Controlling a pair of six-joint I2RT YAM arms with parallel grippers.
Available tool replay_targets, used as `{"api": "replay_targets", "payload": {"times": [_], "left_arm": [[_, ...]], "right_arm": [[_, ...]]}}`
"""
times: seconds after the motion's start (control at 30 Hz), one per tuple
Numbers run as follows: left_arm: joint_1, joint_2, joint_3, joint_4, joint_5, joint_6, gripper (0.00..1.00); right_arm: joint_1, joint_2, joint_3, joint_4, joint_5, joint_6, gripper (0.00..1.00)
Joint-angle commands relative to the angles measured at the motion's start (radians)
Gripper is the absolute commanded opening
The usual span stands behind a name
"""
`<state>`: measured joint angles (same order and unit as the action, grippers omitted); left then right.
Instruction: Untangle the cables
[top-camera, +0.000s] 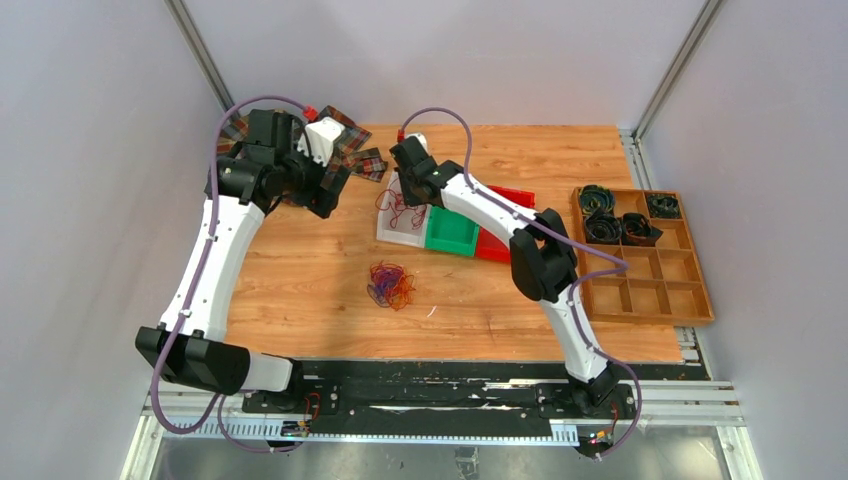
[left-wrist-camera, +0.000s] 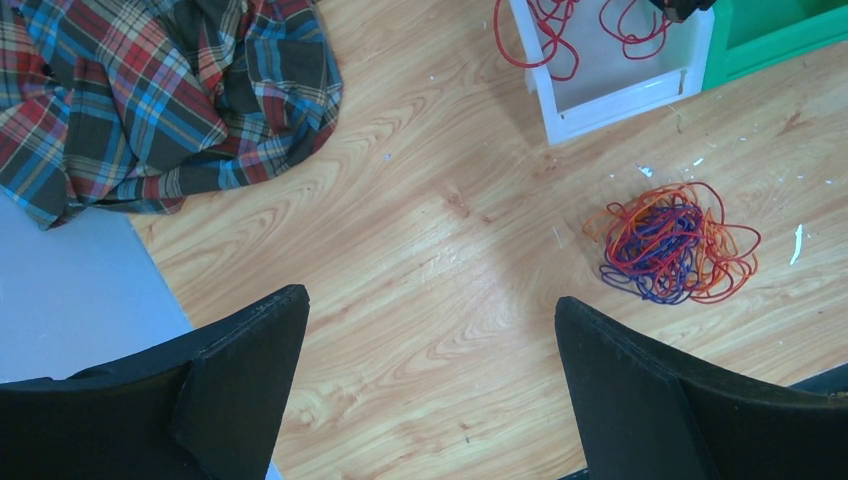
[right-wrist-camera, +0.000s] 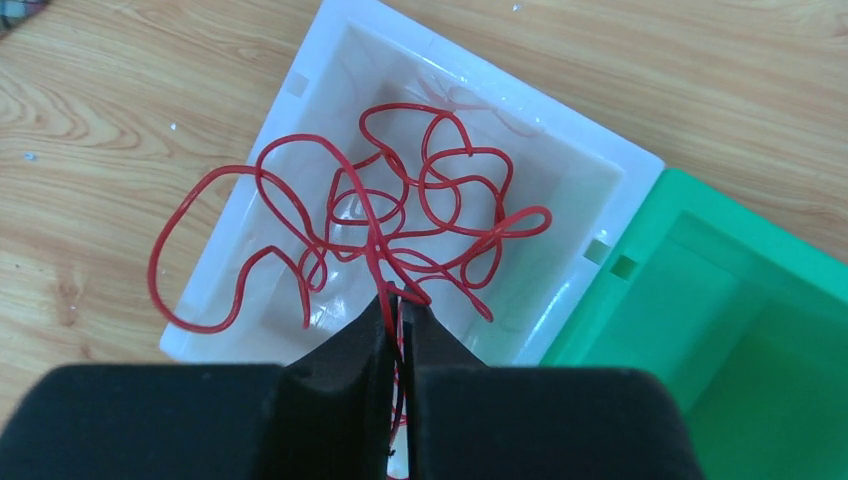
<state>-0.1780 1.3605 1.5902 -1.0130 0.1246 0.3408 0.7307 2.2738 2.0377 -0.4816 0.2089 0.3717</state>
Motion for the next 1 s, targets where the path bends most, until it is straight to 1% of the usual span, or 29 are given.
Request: {"api": "replay_targets", "payload": {"times": [0.0, 0.03, 0.07, 0.1, 0.13, 0.17, 0.23, 0.33, 0.43, 0.47, 0.6, 0.63, 0.73, 0.83, 0.9, 0.97], "left_arm": [[0.009, 0.002, -0.017, 0.000, 0.015, 0.016, 0.98], [0.009, 0.002, -0.022, -0.001, 0.015, 0.019, 0.98], [0.009, 0.003, -0.024, -0.001, 0.014, 0.022, 0.98], [0.009, 0.003, -0.026, -0.001, 0.012, 0.025, 0.98], [0.009, 0.003, -0.027, -0.001, 0.010, 0.028, 0.98], [0.009, 0.004, -0.026, -0.001, 0.009, 0.031, 0.98], [0.009, 0.005, -0.026, -0.001, 0.009, 0.036, 0.98], [0.009, 0.002, -0.027, -0.001, 0.010, 0.043, 0.98], [0.009, -0.001, -0.027, -0.001, 0.012, 0.052, 0.98], [0.009, -0.003, -0.028, -0.001, 0.016, 0.054, 0.98], [0.009, -0.003, -0.042, -0.001, 0.036, 0.068, 0.98], [0.009, -0.003, -0.051, -0.001, 0.040, 0.072, 0.98], [0.010, -0.010, -0.079, -0.002, 0.056, 0.086, 0.98], [0.009, -0.021, -0.126, -0.001, 0.088, 0.111, 0.98], [0.009, -0.026, -0.167, -0.002, 0.113, 0.130, 0.98], [0.009, -0.021, -0.208, 0.001, 0.136, 0.149, 0.98]], "right_arm": [[0.008, 0.038, 0.062, -0.053, 0.001, -0.030, 0.09], [0.006, 0.028, 0.057, -0.053, -0.001, -0.035, 0.19], [0.004, 0.018, 0.049, -0.052, -0.006, -0.041, 0.26], [0.002, 0.005, 0.040, -0.051, -0.014, -0.046, 0.42], [0.000, -0.010, 0.027, -0.048, -0.025, -0.054, 0.52], [-0.001, -0.027, 0.012, -0.041, -0.033, -0.060, 0.59], [-0.005, -0.059, -0.009, -0.034, -0.048, -0.072, 0.67], [-0.006, -0.109, -0.029, -0.026, -0.063, -0.096, 0.73], [-0.007, -0.136, -0.027, -0.028, -0.070, -0.114, 0.74], [-0.008, -0.142, -0.026, -0.028, -0.075, -0.115, 0.72], [-0.008, -0.114, -0.011, -0.029, -0.113, -0.112, 0.60], [-0.009, -0.100, -0.008, -0.030, -0.119, -0.108, 0.56], [-0.016, -0.039, 0.010, -0.029, -0.146, -0.099, 0.46], [-0.023, 0.024, 0.033, -0.026, -0.131, -0.109, 0.36], [-0.028, 0.060, 0.044, -0.021, -0.130, -0.126, 0.32], [-0.030, 0.069, 0.038, -0.008, -0.140, -0.141, 0.30]]}}
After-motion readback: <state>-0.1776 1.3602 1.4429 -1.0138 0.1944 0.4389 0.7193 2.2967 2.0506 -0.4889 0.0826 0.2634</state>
